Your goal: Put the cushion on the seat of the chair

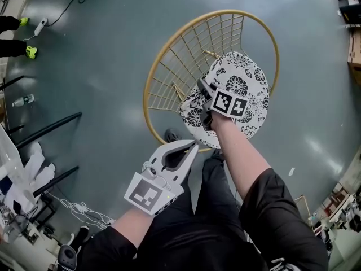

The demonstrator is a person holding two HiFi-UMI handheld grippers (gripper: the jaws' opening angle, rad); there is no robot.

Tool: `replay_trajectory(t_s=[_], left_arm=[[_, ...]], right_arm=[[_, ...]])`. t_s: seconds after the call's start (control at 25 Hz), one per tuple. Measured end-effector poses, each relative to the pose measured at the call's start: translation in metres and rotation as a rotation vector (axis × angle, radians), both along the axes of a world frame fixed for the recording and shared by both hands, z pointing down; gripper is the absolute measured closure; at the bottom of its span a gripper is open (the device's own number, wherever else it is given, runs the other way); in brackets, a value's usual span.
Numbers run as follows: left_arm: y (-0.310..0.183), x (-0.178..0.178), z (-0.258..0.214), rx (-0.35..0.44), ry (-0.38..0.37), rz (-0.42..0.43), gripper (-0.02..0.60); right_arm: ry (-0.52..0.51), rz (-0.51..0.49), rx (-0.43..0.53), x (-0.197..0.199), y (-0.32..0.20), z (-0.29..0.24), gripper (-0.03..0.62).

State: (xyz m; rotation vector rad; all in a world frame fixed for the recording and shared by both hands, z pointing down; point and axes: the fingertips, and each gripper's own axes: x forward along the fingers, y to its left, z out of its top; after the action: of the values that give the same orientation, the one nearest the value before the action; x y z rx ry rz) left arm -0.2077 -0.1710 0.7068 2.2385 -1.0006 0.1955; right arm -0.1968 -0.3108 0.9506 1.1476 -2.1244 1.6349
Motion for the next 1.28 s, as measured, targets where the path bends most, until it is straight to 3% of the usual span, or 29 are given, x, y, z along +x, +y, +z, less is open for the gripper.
replay_trajectory(t_s=[0.12, 0.28, 0.52, 0.72, 0.84, 1.28], left_arm=[[0.001, 0.005, -0.007, -0.008, 0.021, -0.003, 0.565], [0.005, -0.011, -0.002, -0.015, 0.023, 0.002, 0.565], [0.005, -0.017, -0.006, -0.009, 0.016, 0.014, 0.564], [0.007, -0.007, -0.015, -0.001, 0.02, 0.02, 0.563], [0.007, 0.0, -0.024, 0.043, 0.013, 0.039, 0.564], [0.032, 0.033, -0.09, 0.094, -0.012, 0.08, 0.563]], right_arm=[[0.008, 0.005, -0.001, 0.002, -0.004, 0.001, 0.547], [-0.04, -0.001, 0.003, -0.022, -0.008, 0.004, 0.406], [-0.06, -0.009, 0.017, -0.031, -0.011, 0.0, 0.36], [-0.057, -0.023, 0.017, -0.023, 0.001, -0.012, 0.356], [-0.052, -0.047, 0.035, -0.016, 0.009, -0.03, 0.358], [-0.048, -0.069, 0.121, 0.057, 0.074, -0.16, 0.358]])
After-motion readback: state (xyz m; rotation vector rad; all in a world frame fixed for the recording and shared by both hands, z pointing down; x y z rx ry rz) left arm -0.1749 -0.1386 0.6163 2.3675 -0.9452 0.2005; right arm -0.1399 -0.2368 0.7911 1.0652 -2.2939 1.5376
